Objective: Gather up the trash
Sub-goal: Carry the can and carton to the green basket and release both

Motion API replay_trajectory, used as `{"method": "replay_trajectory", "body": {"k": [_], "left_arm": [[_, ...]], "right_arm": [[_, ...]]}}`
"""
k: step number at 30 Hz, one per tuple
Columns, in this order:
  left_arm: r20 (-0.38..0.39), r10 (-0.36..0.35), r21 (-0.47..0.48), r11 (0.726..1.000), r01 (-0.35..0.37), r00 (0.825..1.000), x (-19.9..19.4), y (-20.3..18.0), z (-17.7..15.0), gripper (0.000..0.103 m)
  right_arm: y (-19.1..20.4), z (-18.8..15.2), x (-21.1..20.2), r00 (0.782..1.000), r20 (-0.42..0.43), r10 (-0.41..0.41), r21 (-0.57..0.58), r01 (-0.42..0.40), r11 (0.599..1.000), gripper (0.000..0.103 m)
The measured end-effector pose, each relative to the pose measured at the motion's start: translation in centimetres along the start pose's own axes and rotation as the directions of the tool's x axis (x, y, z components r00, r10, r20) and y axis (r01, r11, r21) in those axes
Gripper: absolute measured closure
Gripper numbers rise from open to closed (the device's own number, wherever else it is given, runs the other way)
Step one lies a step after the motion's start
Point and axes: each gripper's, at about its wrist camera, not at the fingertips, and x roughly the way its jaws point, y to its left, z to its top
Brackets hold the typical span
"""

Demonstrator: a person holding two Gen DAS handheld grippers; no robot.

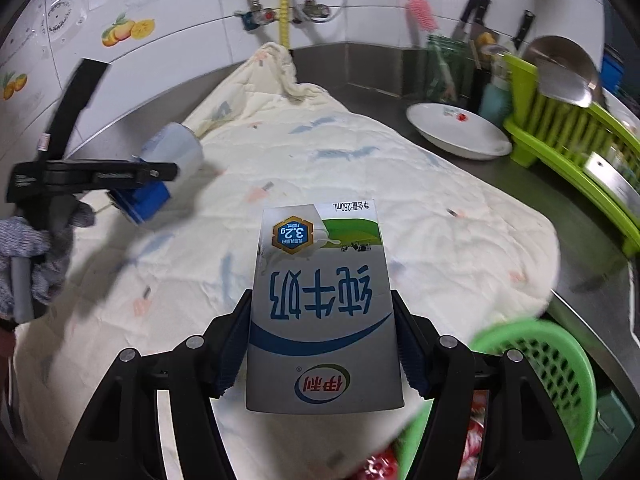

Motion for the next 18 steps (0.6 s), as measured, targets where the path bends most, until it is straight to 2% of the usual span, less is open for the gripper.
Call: {"method": "replay_trajectory", "body": {"k": [10, 18], "left_arm": [[0.046, -0.066, 0.071, 0.996, 0.062, 0.997, -4.9, -5.8, -2.2, 0.038], [0.062, -0.143, 0.127, 0.983, 0.134, 0.988, -7.4, -11.2, -3.7, 0.038]], "right_arm": [[-5.7, -4.6, -4.2, 0.993, 0.003, -0.115, 0.064, 0.115, 0.991, 0.040], [-10.3, -8.0, -5.7, 0.981, -0.027, -0.190, 0.125, 0.192, 0.973, 0.040]]}}
